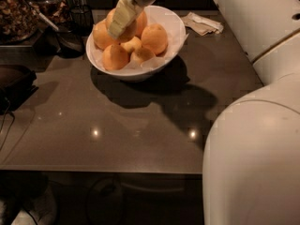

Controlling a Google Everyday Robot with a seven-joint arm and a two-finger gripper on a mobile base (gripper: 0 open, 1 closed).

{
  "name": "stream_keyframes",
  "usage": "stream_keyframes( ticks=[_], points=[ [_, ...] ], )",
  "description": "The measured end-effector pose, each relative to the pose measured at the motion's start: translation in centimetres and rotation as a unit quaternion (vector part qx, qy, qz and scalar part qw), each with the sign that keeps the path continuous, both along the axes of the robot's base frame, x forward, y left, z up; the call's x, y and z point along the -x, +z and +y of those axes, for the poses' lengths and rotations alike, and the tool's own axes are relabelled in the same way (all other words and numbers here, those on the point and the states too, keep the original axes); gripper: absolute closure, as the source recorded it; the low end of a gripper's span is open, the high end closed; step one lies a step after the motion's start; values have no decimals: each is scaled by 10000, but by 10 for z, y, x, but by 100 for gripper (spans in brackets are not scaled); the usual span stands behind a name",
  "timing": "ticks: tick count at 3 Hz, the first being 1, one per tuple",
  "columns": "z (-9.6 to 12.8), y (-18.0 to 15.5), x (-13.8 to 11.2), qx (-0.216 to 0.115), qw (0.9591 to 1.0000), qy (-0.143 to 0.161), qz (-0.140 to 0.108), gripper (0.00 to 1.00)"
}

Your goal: Pick orange from white bowl

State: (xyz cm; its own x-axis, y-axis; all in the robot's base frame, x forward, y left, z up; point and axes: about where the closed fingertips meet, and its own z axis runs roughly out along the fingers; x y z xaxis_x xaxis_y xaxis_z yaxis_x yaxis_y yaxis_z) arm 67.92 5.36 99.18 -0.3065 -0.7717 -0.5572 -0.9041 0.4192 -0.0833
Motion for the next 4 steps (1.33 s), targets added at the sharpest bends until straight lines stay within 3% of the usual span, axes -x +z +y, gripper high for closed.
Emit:
stream_keyframes(
  ticks=[1,2,3,4],
  points=[
    [7,4,1,-2,9999,131,-49,100],
    [-5,-22,33,-91,9997,68,220,100],
    [-1,-14,39,-136,9997,63,180,100],
    [1,6,69,-381,9992,-114,81,100]
  ],
)
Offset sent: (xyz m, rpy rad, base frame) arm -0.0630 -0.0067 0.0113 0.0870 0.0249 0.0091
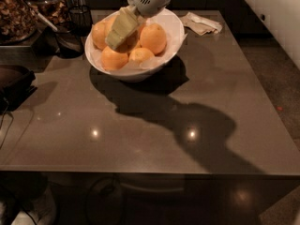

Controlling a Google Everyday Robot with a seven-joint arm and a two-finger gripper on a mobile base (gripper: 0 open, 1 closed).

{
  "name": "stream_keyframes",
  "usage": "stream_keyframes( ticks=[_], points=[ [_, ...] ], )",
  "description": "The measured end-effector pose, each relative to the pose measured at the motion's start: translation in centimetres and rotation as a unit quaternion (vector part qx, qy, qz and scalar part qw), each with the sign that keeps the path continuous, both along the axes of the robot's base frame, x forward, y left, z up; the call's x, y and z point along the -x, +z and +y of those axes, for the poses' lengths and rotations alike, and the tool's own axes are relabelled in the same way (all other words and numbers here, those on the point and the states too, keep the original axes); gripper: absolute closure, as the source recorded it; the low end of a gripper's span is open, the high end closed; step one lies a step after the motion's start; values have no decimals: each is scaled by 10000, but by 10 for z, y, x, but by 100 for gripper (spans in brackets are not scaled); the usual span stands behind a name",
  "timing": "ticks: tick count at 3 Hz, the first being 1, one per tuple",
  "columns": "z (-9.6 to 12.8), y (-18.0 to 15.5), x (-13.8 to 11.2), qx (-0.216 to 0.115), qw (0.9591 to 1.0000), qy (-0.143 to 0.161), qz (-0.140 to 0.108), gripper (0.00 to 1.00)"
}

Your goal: Pick orange from white bowl

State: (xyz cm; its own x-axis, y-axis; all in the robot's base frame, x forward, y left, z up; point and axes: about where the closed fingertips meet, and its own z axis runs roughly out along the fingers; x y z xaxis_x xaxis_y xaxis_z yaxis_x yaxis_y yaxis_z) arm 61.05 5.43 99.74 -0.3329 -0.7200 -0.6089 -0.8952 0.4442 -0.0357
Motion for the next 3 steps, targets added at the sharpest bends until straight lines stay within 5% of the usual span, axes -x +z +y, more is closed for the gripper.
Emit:
stream_keyframes(
  ticks=[3],
  points=[
    [-15,6,104,-495,9954,-814,-141,100]
  ],
)
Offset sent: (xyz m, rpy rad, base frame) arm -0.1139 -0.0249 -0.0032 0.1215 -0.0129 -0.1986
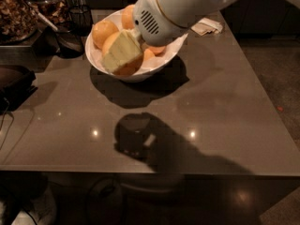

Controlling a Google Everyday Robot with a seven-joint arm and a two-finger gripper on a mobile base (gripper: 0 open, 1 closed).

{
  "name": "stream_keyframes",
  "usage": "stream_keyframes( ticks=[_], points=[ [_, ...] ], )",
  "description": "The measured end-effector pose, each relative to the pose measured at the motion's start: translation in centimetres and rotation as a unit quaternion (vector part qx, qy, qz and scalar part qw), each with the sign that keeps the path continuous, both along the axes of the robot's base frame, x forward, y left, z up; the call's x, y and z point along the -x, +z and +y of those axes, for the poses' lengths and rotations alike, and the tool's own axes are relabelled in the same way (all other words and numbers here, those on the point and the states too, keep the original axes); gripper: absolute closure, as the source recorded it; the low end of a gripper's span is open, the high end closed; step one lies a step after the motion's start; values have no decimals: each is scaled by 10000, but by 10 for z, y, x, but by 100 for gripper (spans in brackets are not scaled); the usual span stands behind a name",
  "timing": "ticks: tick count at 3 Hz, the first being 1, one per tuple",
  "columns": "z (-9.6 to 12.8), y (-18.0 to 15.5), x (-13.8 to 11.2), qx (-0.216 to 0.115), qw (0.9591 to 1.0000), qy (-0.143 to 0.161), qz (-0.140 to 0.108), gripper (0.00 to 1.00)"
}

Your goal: Pick orange from white bowl

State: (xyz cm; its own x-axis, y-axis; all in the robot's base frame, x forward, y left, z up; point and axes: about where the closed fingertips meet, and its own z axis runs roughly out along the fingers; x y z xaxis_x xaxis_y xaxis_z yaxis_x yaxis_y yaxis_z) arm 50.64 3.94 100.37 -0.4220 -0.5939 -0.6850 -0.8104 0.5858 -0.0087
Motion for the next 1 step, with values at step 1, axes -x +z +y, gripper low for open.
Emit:
stream_keyframes(
  ticks=[1],
  points=[
    [-4,-3,22,15,9998,-200,98,100]
  ],
)
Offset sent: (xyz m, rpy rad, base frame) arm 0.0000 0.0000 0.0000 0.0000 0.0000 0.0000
